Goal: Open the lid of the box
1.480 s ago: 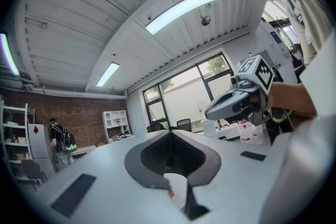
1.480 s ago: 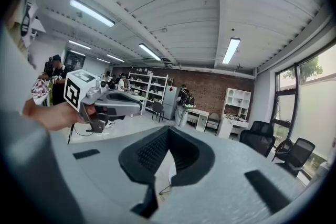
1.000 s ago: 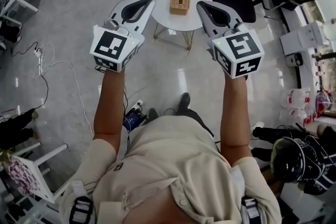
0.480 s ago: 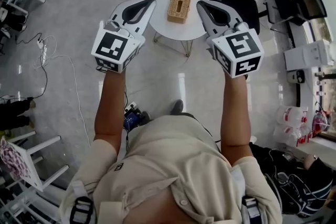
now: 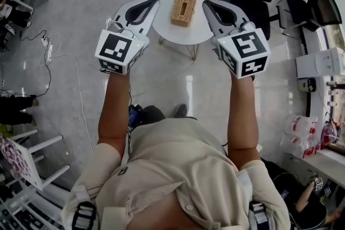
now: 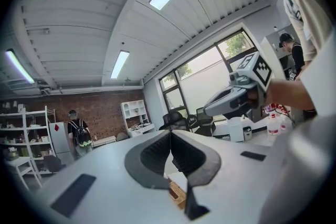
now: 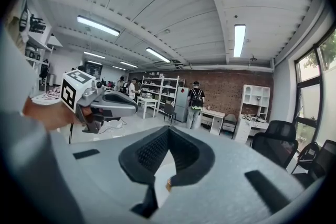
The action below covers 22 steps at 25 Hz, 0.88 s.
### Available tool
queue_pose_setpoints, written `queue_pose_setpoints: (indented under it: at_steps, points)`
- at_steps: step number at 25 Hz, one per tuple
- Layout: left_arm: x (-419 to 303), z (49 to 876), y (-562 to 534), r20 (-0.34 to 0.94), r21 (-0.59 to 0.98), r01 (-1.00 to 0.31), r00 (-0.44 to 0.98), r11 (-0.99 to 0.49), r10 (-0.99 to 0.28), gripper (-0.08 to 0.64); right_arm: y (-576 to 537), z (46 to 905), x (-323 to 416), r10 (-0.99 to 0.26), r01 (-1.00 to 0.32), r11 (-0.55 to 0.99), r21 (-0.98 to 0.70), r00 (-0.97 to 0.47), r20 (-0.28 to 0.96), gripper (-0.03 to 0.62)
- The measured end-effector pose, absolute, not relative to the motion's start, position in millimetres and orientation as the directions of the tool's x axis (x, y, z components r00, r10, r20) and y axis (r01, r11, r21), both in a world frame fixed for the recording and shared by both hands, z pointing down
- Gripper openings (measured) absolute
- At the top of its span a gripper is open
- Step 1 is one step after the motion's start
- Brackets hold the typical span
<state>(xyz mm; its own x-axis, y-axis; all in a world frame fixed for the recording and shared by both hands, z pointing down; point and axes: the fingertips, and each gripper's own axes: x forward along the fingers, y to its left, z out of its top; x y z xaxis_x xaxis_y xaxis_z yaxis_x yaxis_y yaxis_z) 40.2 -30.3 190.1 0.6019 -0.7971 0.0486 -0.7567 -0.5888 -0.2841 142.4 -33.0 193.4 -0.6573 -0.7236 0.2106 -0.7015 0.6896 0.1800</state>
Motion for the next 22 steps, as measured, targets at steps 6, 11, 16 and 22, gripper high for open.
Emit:
queue_pose_setpoints:
  at_steps: [6, 11, 16, 22]
  points:
    - [36, 202, -54, 0.065, -0.293, -0.738, 0.619, -0.608, -0.783, 0.009, -54, 203, 138, -0.742, -0.724, 0.668, 0.172, -0.632, 0.222, -0.008]
    - [30, 209, -93, 0.049, -0.279, -0.71, 0.662, -0.647, -0.748, 0.009, -83, 210, 138, -0.787, -0.768, 0.613, 0.185, -0.569, 0.239, -0.008]
    - [29, 209, -139, 0.044, -0.265, -0.668, 0.712, -0.695, -0.701, 0.009, -119, 214, 135, -0.818, -0.805, 0.564, 0.185, -0.513, 0.261, -0.008]
    - [16, 212, -192, 0.052, -0.259, -0.628, 0.75, -0.734, -0.659, 0.009, -168, 215, 119, -0.842, -0.833, 0.523, 0.182, -0.471, 0.264, -0.008]
